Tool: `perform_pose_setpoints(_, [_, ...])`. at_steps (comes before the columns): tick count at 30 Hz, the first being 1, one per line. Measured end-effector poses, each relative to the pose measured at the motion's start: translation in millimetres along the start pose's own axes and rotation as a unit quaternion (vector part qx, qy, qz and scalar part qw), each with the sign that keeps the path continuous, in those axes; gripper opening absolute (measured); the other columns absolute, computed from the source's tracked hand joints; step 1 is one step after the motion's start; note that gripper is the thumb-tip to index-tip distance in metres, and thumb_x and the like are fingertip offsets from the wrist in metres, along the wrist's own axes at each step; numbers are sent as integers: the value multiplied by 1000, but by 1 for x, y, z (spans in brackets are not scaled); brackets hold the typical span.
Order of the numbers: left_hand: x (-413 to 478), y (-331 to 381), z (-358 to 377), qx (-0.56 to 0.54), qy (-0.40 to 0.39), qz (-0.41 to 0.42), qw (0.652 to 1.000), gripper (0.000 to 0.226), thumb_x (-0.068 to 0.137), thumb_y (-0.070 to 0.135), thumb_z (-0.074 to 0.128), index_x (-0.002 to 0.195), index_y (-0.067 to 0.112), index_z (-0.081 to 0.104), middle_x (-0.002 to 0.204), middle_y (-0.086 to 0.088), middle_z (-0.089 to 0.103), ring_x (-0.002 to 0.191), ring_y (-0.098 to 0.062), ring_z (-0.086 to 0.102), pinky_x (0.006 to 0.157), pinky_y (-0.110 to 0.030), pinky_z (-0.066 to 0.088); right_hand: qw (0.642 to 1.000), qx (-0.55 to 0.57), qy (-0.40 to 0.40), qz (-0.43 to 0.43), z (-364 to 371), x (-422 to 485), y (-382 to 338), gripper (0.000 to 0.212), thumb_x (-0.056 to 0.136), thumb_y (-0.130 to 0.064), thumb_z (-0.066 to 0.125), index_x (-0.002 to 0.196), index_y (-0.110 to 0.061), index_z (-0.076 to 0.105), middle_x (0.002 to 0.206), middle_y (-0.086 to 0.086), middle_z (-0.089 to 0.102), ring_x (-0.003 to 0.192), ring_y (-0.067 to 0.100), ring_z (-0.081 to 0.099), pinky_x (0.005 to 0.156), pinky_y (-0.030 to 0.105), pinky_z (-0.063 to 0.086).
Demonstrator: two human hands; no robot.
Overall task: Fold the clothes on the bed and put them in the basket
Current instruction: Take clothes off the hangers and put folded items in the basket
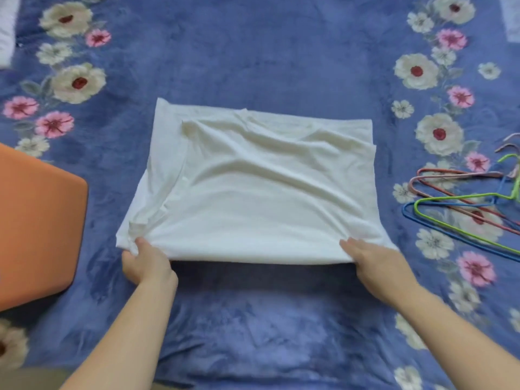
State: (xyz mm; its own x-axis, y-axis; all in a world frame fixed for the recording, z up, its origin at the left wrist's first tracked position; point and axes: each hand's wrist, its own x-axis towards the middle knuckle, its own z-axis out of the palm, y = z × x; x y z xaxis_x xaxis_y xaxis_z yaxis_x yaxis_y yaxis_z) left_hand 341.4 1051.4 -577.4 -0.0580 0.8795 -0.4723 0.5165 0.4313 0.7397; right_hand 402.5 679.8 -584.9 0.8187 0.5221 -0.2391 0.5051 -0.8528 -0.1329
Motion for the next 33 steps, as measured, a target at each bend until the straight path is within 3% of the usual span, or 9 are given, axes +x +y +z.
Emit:
perform_pose_setpoints(3, [-17, -42, -60, 63, 40, -55, 996, 42, 102, 23, 42, 137, 0, 47, 140, -19, 50, 125, -32, 49, 85, -23, 39, 995, -21, -86, -45, 15, -64, -22, 51, 60, -10, 35, 89, -8, 77, 82, 10, 73, 53, 28, 67, 32, 34, 47])
perform_pose_setpoints(6, [-21, -73, -101, 136, 51, -93, 985, 44, 102, 23, 43, 141, 1, 43, 143, -21, 46, 126, -38, 47, 100, -37, 39, 963, -66, -250, -76, 7, -95, -43, 32, 47, -10, 63, 79, -15, 71, 70, -1, 65, 48, 22, 60, 33, 30, 38])
perform_pose_setpoints(10, [-18, -70, -105, 279, 107, -74, 951, 55, 86, 6, 54, 138, 12, 39, 145, -24, 30, 131, -40, 31, 110, -44, 24, 928, 95, -354, 66, -6, -78, -36, 32, 78, -20, 46, 100, -23, 70, 105, -6, 69, 98, 21, 64, 74, 33, 49])
perform_pose_setpoints(15, [-18, -34, -41, 364, -77, 213, 904, 50, 86, 7, 58, 134, 14, 46, 142, -15, 34, 128, -36, 32, 106, -51, 24, 926, 260, -138, 238, -25, 4, -13, 30, 88, -19, 52, 113, -22, 70, 89, 0, 69, 91, 23, 63, 77, 32, 47])
perform_pose_setpoints(18, [-20, -7, 16, 324, -208, 316, 867, 39, 92, 11, 51, 132, 13, 52, 113, -10, 55, 108, -28, 50, 98, -41, 36, 915, 308, -72, 252, -31, 56, -15, 40, 90, -20, 48, 129, -22, 59, 88, 0, 67, 89, 24, 63, 79, 35, 49])
perform_pose_setpoints(22, [-26, 21, 77, 303, -308, 353, 830, 42, 96, 25, 55, 137, 16, 51, 76, 3, 53, 85, -20, 54, 76, -26, 36, 920, 301, -31, 250, -24, 104, -23, 49, 95, -25, 46, 143, -25, 42, 92, 3, 64, 99, 29, 59, 85, 42, 49])
perform_pose_setpoints(25, [-21, 27, 105, 371, -315, 363, 795, 42, 92, 37, 62, 129, 18, 59, 93, -6, 66, 104, -26, 59, 86, -33, 43, 930, 242, -39, 274, -15, 124, -23, 39, 93, -30, 51, 132, -22, 51, 110, 7, 65, 106, 31, 57, 85, 40, 48])
perform_pose_setpoints(29, [-13, 27, 115, 390, -296, 364, 792, 12, 91, 33, 62, 92, 21, 64, 78, -1, 62, 92, -28, 61, 71, -32, 41, 925, 256, 19, 278, -8, 130, -22, 12, 90, -29, 52, 93, -20, 61, 84, 5, 64, 85, 30, 59, 69, 36, 46])
perform_pose_setpoints(33, [-11, 27, 116, 329, -300, 364, 818, 11, 96, 28, 55, 94, 18, 58, 64, 2, 56, 68, -25, 61, 62, -31, 38, 888, 334, 83, 304, -8, 134, -18, 15, 89, -32, 53, 84, -20, 60, 63, 3, 60, 69, 27, 55, 64, 35, 44])
